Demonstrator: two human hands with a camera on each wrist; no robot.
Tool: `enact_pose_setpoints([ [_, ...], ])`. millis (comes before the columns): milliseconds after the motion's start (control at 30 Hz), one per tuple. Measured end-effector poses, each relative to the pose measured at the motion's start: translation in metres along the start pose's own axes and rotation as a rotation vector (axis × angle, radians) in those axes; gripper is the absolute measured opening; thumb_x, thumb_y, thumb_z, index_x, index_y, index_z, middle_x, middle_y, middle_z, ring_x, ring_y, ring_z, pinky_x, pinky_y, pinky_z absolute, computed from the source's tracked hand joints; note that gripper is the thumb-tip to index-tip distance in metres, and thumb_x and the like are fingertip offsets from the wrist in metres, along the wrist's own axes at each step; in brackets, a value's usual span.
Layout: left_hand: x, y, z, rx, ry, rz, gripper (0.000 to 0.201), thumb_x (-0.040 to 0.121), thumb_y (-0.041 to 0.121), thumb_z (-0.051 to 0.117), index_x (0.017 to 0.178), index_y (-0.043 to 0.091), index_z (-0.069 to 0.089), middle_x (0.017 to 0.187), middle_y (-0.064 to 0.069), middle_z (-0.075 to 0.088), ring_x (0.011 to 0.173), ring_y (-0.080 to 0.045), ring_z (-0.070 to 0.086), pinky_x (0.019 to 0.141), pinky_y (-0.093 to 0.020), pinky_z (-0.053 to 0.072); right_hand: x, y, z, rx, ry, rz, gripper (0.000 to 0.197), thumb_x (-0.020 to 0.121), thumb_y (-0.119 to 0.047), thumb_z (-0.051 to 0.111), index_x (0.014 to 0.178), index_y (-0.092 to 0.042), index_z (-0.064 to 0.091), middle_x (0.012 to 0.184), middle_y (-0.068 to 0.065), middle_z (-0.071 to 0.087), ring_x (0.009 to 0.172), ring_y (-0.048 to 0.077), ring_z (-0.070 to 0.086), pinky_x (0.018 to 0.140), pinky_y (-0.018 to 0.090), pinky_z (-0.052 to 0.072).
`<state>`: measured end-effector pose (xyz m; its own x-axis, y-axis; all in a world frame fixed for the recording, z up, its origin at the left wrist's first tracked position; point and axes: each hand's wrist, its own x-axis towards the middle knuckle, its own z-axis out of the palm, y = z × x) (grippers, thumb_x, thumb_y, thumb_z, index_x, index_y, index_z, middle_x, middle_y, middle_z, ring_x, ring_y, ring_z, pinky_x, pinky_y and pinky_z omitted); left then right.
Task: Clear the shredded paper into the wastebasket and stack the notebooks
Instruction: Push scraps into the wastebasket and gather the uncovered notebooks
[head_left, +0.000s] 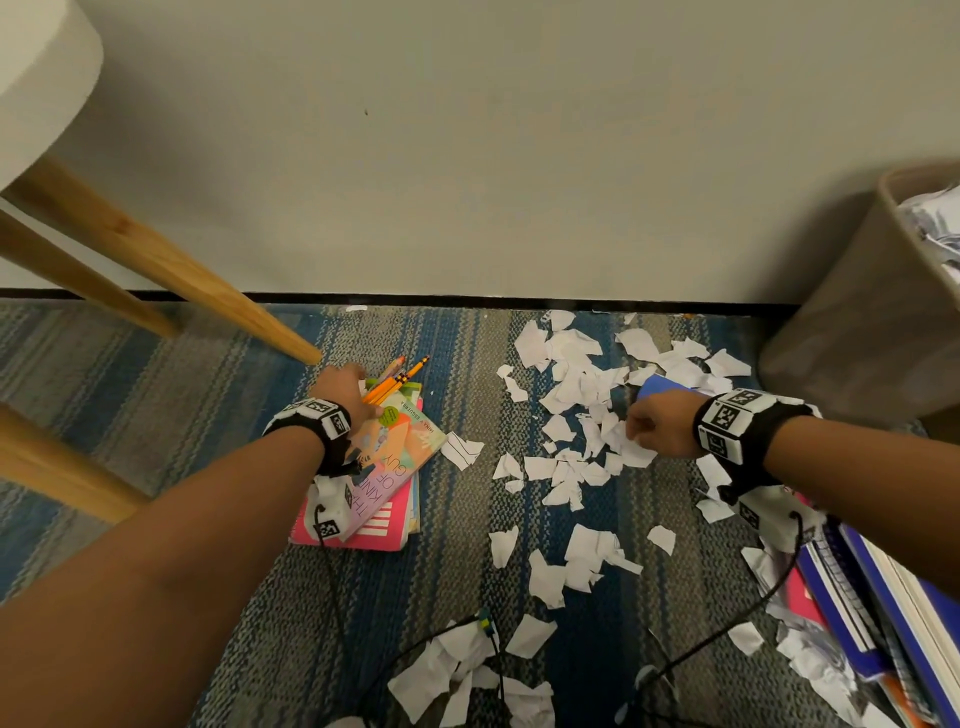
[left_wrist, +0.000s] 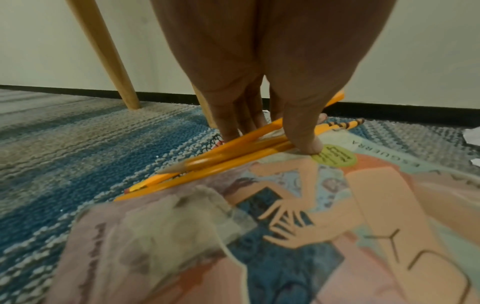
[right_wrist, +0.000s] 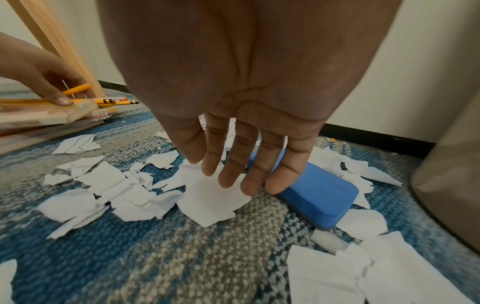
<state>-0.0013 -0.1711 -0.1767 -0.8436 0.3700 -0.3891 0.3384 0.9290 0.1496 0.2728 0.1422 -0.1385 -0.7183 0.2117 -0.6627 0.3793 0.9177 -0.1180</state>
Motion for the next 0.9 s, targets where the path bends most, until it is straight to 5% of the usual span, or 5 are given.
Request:
enact_pose_setpoints([
  [200, 0.001, 0.000, -0.001, -0.037, -0.038, -0.016, 0.060, 0.078, 0.031, 0.078, 0.129, 0.012, 0.054, 0.120, -0.012, 0.063, 0.108, -0.028, 0.059, 0.089, -0.034, 0.048, -0.001, 0.005, -0.002, 0.018, 0.033, 0.017, 0.026, 0.097, -0.024, 0.051, 0.121, -0.019, 0.062, 0.125, 0.000, 0.061, 0.114, 0.020, 0.057, 0.097, 0.026, 0.041],
  [433, -0.002, -0.007, 0.002, -0.024, -0.010, -0.025, 0.080, 0.077, 0.041, 0.077, 0.142, 0.017, 0.039, 0.138, -0.019, 0.043, 0.122, -0.035, 0.049, 0.100, -0.040, 0.042, -0.006, 0.014, -0.009, 0.049, 0.076, 0.067, 0.026, 0.096, -0.024, 0.052, 0.120, -0.021, 0.062, 0.123, 0.004, 0.061, 0.112, 0.023, 0.057, 0.095, 0.029, 0.043],
  [667, 0.000, -0.010, -0.003, -0.033, 0.012, 0.000, 0.047, 0.088, 0.002, 0.048, 0.134, 0.008, 0.053, 0.133, -0.022, 0.054, 0.118, -0.038, 0.053, 0.094, -0.039, 0.046, -0.008, 0.018, -0.010, 0.040, 0.083, 0.101, 0.024, 0.095, -0.026, 0.052, 0.116, -0.023, 0.064, 0.119, 0.004, 0.064, 0.106, 0.022, 0.059, 0.093, 0.029, 0.046],
  [900, -0.004, -0.010, -0.004, 0.034, 0.035, -0.030, 0.047, 0.086, -0.001, 0.054, 0.130, 0.016, 0.056, 0.133, -0.020, 0.043, 0.115, -0.038, 0.052, 0.095, -0.040, 0.048, -0.008, 0.014, -0.009, 0.061, 0.068, 0.077, 0.026, 0.096, -0.022, 0.051, 0.119, -0.020, 0.063, 0.121, 0.004, 0.063, 0.110, 0.022, 0.058, 0.093, 0.027, 0.043],
])
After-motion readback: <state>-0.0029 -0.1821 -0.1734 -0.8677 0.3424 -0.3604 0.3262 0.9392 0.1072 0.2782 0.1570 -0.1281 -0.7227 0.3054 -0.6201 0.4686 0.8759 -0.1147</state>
